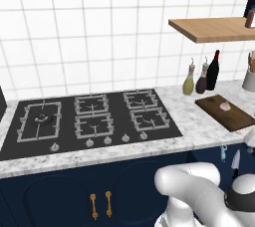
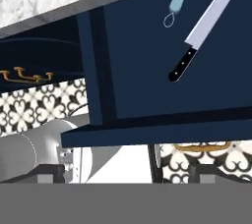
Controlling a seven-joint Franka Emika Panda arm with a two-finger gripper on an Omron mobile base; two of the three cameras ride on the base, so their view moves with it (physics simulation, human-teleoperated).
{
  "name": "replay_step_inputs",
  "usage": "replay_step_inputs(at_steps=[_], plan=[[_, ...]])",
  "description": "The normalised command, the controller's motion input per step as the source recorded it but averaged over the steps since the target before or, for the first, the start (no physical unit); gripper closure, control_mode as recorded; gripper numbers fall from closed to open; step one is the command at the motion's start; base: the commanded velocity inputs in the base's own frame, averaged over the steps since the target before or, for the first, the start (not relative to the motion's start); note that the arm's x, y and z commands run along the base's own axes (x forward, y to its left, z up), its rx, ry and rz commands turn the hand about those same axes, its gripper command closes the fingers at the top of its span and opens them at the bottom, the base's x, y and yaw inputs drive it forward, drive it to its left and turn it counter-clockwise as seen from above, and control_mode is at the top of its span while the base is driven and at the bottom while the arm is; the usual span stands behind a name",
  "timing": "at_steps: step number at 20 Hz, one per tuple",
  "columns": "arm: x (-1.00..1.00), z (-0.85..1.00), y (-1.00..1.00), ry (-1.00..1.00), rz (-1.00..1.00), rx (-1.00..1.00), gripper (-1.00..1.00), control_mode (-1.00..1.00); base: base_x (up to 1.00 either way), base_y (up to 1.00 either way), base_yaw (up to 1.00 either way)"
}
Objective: Place the appropriate cutting tool for cutting the garlic skin on the cutting board.
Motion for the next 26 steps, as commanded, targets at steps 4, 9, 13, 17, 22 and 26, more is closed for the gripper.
replay_step_inputs(at_steps=[4, 9, 13, 17, 22, 26], plan=[[0.11, -0.51, -0.18, 0.24, 0.00, -0.04, -1.00, -1.00, 0.00, 0.00, 0.00], [0.09, -0.50, -0.31, 0.12, 0.00, 0.00, -1.00, -1.00, 0.00, 0.00, 0.00], [0.14, -0.40, -0.31, 0.01, 0.00, 0.00, -1.00, -1.00, 0.00, 0.00, 0.00], [0.31, -0.36, -0.23, 0.03, 0.04, 0.00, -1.00, -1.00, 0.00, 0.00, 0.00], [0.31, -0.42, -0.06, 0.03, 0.10, 0.00, -1.00, -1.00, 0.00, 0.00, 0.00], [0.06, -0.50, -0.03, 0.02, 0.13, 0.01, -1.00, -1.00, 0.00, 0.00, 0.00]])
